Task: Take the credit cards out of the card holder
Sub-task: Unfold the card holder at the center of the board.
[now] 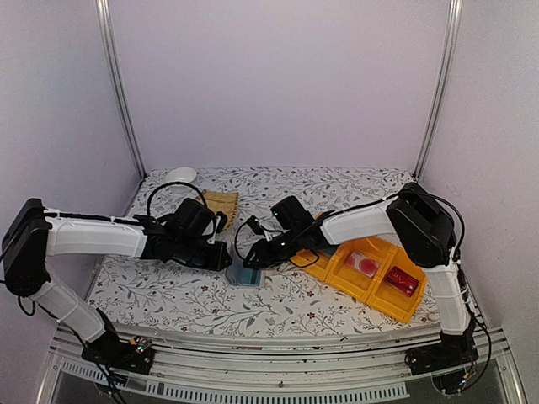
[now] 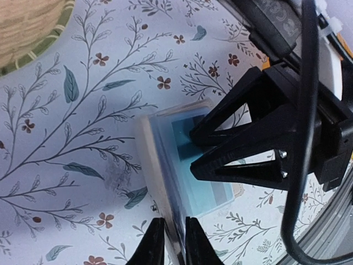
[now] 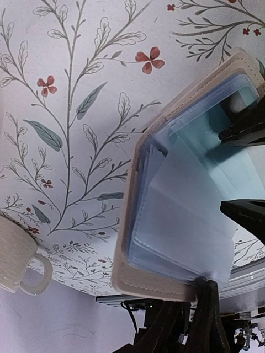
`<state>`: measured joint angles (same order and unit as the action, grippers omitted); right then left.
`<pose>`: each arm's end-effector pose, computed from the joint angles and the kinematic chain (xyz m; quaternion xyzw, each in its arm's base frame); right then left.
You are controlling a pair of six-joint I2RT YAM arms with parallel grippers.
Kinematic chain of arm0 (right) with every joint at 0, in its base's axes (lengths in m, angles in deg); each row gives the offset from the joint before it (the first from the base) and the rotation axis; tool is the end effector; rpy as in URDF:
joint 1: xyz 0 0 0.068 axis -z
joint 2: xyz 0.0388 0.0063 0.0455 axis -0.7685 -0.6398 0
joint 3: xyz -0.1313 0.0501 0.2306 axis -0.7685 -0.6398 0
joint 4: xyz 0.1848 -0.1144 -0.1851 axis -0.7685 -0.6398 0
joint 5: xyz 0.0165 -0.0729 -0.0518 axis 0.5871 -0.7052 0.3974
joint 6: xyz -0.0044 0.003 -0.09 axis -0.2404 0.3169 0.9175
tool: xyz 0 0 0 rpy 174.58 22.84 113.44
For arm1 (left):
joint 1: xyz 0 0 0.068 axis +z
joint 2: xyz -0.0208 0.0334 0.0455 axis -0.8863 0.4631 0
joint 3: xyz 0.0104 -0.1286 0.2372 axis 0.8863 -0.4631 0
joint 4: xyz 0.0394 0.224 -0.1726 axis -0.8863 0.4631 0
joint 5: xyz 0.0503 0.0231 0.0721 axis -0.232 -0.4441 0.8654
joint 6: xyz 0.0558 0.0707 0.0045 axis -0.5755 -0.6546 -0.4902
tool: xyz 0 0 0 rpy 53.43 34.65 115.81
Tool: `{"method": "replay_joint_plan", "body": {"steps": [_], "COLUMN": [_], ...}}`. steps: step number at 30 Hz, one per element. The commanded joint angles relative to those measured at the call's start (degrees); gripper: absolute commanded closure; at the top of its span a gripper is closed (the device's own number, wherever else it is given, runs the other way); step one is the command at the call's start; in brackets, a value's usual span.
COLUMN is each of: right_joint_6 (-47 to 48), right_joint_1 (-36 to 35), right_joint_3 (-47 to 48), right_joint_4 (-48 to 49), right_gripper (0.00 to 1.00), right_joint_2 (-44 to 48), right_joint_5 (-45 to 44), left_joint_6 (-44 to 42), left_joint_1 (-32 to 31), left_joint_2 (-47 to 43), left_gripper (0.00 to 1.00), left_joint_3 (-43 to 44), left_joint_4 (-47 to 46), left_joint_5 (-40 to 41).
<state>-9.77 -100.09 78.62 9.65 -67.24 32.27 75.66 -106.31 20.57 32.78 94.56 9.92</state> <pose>0.3059 0.4274 0.0729 -0.2929 0.8482 0.4191 0.1385 0.2460 -0.2406 0.1288 0.0938 0.9415 -0.2145 0.2423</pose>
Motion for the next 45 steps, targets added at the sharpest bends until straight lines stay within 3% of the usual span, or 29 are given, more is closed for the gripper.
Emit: {"method": "replay_joint_plan", "body": {"steps": [1,16,21,29,34,39,45], "right_joint_6": [-0.4,-0.2,0.0,0.3,0.9,0.9,1.2], "right_joint_1": [-0.2,1.1,1.1,1.1,1.0,1.2,1.5], "right_joint_3": [0.9,-2.6,-3.0,-2.9,-3.1,-3.3,-5.4], "right_joint_4": [-2.2,-0.8,-0.7,-0.8,-1.0,-1.1,-1.7], "right_gripper": [0.66,0.66,0.66,0.66,0.66,0.66,0.66], "right_joint_2": [-1.2,2.0,2.4,3.4,3.9,3.6,5.0], "right_joint_5": [-0.1,-1.1,-1.1,-1.4,-1.9,-2.1,-3.5], "left_joint_6": [0.3,-0.3,0.1,-0.7,-0.9,-2.1,-0.3], "left_joint_1": [1.3,3.2,3.2,3.2,3.3,3.3,6.9], "left_joint_2": [-0.6,-5.1,-4.5,0.6,-0.2,-2.3,-4.8], "left_gripper": [0.81,0.84,0.97,1.0,0.99,0.87,0.41], "left_joint_3": [-2.0,-6.1,-7.7,-4.6,-5.2,-5.7,-5.8], "left_joint_4": [-4.8,-10.5,-15.8,-8.0,-8.0,-7.1,-1.1], "left_joint_5": [-5.4,-5.9,-9.5,-4.3,-3.8,-1.8,1.8]}}
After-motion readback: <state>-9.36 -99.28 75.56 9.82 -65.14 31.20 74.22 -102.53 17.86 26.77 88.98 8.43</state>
